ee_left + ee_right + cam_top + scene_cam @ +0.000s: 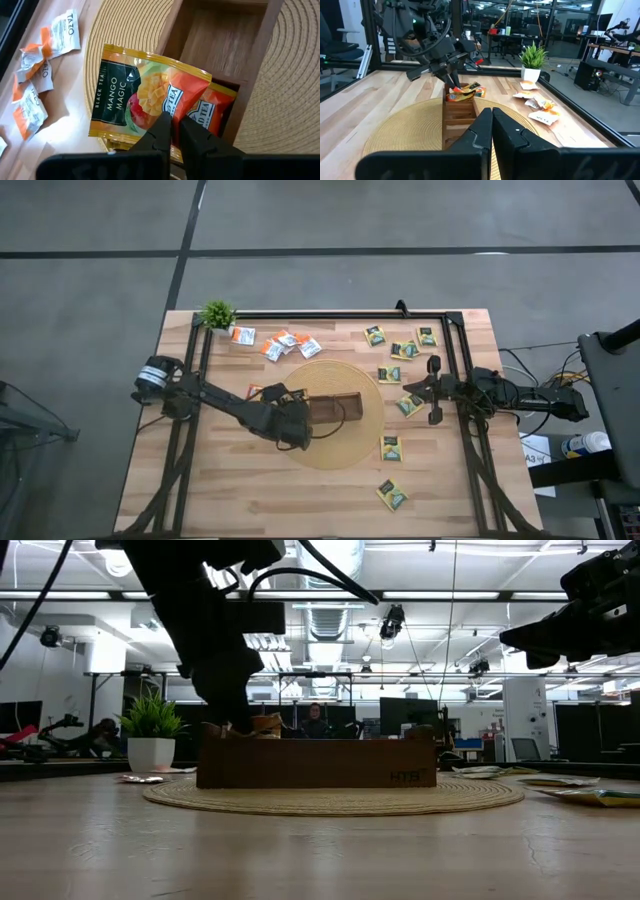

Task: Pick & Place Tea
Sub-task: Put the bottom mango tea sachet into the left section of the wooden organizer

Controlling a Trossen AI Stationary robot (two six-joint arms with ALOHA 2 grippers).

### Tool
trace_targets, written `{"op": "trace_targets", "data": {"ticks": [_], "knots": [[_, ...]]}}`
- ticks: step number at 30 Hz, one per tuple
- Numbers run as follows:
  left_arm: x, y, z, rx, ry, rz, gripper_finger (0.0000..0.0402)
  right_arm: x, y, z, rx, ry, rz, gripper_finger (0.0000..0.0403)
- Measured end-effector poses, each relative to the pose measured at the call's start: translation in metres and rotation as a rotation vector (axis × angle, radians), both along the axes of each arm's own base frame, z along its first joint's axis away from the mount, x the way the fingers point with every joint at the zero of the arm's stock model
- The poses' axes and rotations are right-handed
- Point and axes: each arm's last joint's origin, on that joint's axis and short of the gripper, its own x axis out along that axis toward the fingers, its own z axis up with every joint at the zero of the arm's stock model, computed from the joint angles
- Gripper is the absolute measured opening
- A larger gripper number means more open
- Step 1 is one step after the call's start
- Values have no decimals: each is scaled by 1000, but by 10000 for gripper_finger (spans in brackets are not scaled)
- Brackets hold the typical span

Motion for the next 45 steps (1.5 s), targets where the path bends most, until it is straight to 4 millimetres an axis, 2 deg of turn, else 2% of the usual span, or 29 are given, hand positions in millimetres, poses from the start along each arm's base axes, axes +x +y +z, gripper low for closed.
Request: {"op": "trace_targets", "data": {"ticks": [22,25,31,36,41,45], "knots": [[-1,1,-1,76,25,-40,31,0,0,0,0,0,0,9],[-1,1,0,100,28,-48,45,0,0,0,0,0,0,9],[0,0,0,84,0,-28,101,0,0,0,0,0,0,9],[0,-2,-1,-42,-25,23,133,0,0,0,0,1,0,9],[2,-7,1,-250,-27,49,135,0,0,0,0,0,0,9],[6,-10,8,-306,-28,29,135,0,0,0,0,0,0,9]]}}
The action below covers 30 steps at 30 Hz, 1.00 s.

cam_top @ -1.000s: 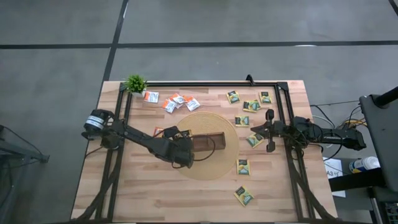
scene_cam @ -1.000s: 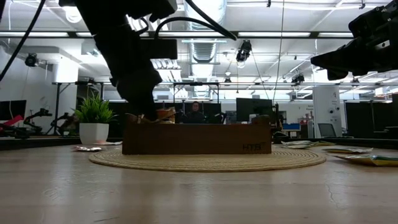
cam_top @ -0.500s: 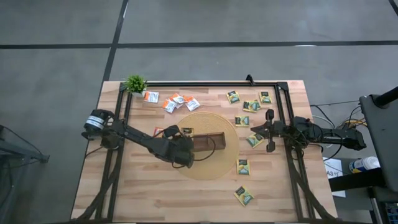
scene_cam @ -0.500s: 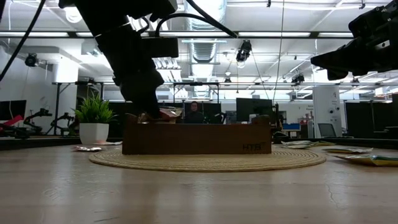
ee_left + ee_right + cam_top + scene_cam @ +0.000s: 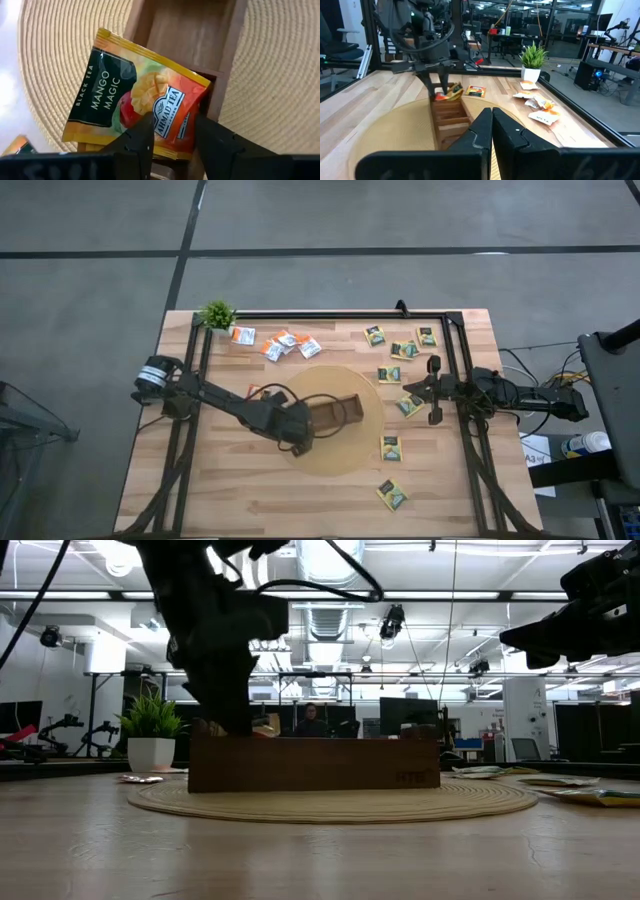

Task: Pick & Place Tea
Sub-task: Put the bottom mango tea sachet into the left section of the wooden organizer

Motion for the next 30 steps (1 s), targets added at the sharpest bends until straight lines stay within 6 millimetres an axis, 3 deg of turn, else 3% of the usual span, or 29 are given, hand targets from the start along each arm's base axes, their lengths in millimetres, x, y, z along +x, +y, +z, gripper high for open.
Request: {"op": "trace_targets", "data": {"ticks": [9,15,30], "knots": [[11,-3,21,-6,-54,-19,135,0,0,0,0,0,0,9],[10,-2,23,-1,-54,20,135,0,0,0,0,0,0,9],[-14,8,-10,132,102,44,135,0,0,0,0,0,0,9]]}}
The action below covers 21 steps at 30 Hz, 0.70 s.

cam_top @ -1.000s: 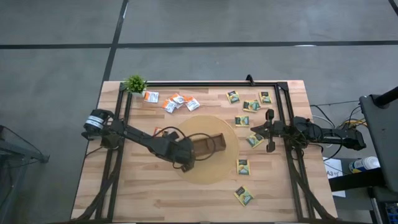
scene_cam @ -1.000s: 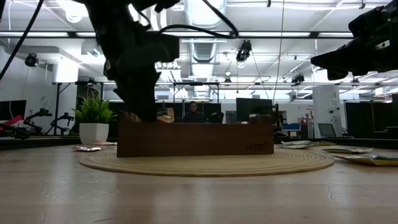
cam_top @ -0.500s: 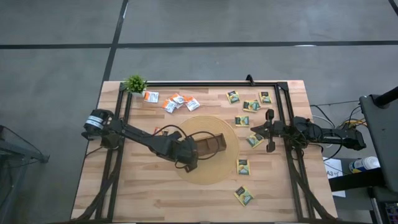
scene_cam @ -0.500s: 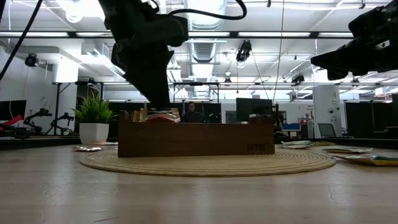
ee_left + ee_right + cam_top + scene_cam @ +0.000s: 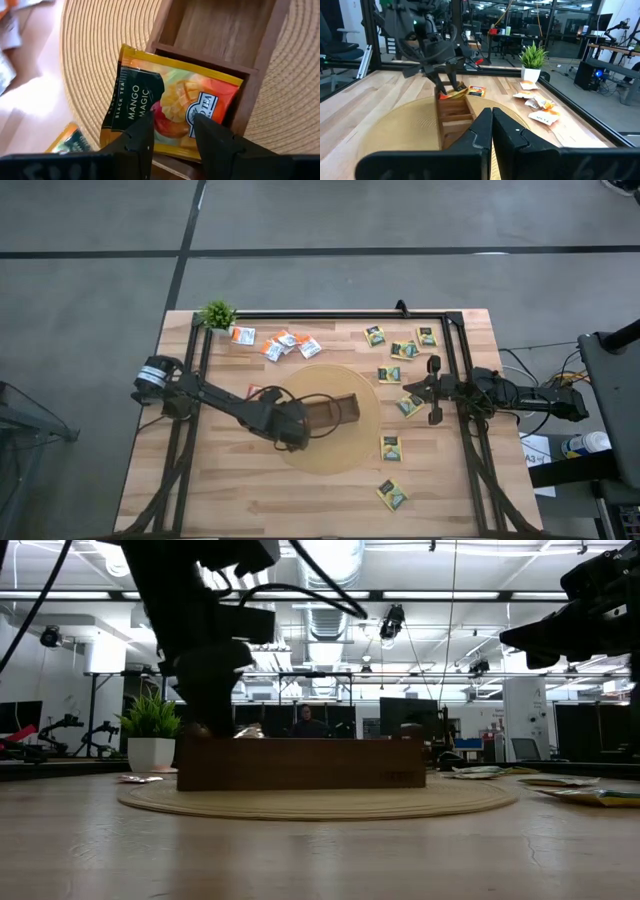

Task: Pick & Place Tea
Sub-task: Put the bottom mango tea sachet into the left section of the wooden organizer

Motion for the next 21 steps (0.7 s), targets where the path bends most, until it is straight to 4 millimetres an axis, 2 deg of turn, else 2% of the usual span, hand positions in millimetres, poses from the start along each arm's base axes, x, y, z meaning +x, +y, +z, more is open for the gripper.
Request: {"op": "trace_targets", "data": {"ticks": [9,16,21], "knots": [[6,-3,7,-40,-38,-8,135,0,0,0,0,0,0,9],[9,-5,-1,-55,-47,-59,135,0,0,0,0,1,0,9],[9,-5,1,-57,-43,-62,135,0,0,0,0,0,0,9]]}}
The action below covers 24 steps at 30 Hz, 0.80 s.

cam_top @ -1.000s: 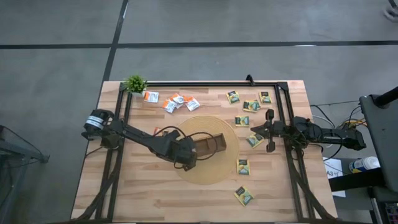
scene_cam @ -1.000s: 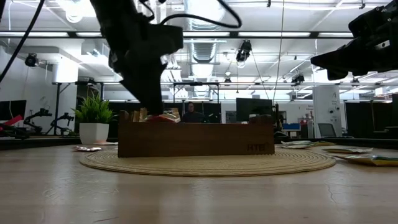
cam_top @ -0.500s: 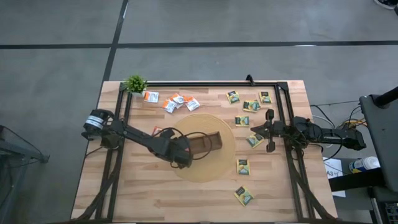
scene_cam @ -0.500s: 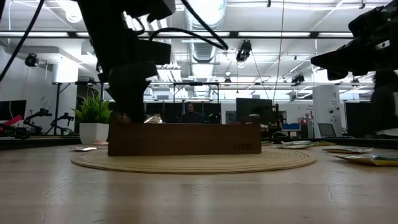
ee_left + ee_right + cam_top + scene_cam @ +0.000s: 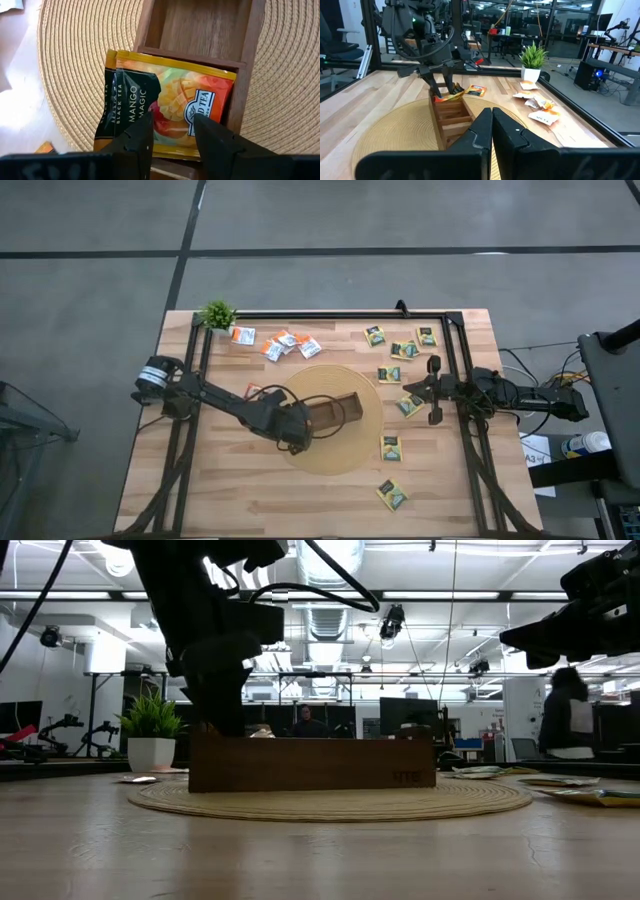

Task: Pick & Place Tea
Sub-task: Put the bottom mango tea sachet into the left section of the wooden organizer

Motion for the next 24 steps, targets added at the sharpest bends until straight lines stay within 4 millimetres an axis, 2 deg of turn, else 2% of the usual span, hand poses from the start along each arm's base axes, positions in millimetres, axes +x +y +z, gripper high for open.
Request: {"op": "trace_targets", "data": {"ticks": [7,13,18,24], "knots": [[5,-3,17,-14,-20,-13,135,0,0,0,0,0,0,9],[7,-4,21,-19,-43,-2,135,0,0,0,0,0,0,9],[11,-4,21,4,-88,-3,135,0,0,0,0,0,0,9],[17,-6,6,28,-44,-42,135,0,0,0,0,-1,0,9]]}}
